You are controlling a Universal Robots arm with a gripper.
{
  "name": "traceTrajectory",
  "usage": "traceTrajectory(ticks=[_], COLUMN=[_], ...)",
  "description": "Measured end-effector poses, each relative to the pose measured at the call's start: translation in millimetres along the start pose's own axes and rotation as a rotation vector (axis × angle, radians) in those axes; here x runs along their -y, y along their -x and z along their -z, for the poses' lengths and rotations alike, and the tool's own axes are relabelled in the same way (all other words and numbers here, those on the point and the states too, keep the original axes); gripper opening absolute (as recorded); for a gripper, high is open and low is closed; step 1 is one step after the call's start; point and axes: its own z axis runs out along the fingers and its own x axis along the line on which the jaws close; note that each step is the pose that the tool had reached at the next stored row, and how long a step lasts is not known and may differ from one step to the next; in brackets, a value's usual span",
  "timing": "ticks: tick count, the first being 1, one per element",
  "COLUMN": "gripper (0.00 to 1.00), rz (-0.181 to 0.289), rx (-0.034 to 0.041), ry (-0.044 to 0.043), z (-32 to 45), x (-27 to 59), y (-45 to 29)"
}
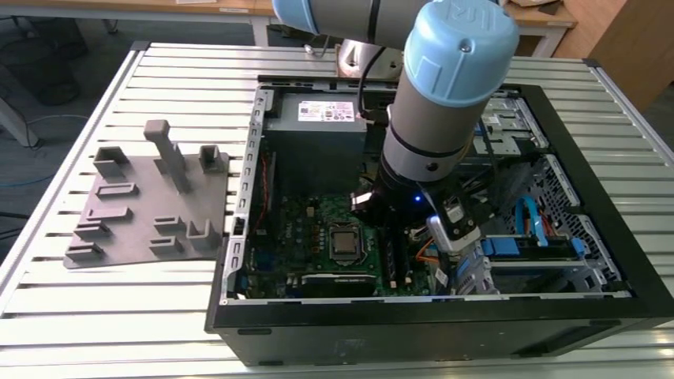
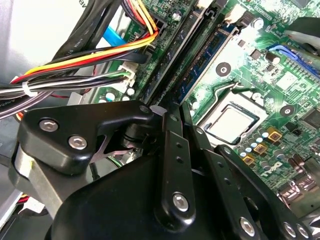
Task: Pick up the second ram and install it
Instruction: 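Insert the second ram into the second slot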
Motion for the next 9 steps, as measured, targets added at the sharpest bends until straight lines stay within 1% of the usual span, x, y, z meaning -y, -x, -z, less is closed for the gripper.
traceTrajectory(ticks=[6, 7, 9], gripper=[0.15, 0.22, 0.22], rz=[0.000, 0.000, 0.000], rx=[0.0002, 0.0001, 0.0001], ry=[0.0003, 0.0003, 0.0003], z=[-0.3, -0.3, -0.3], x=[0.0, 0.0, 0.0], y=[0.1, 0.0, 0.0])
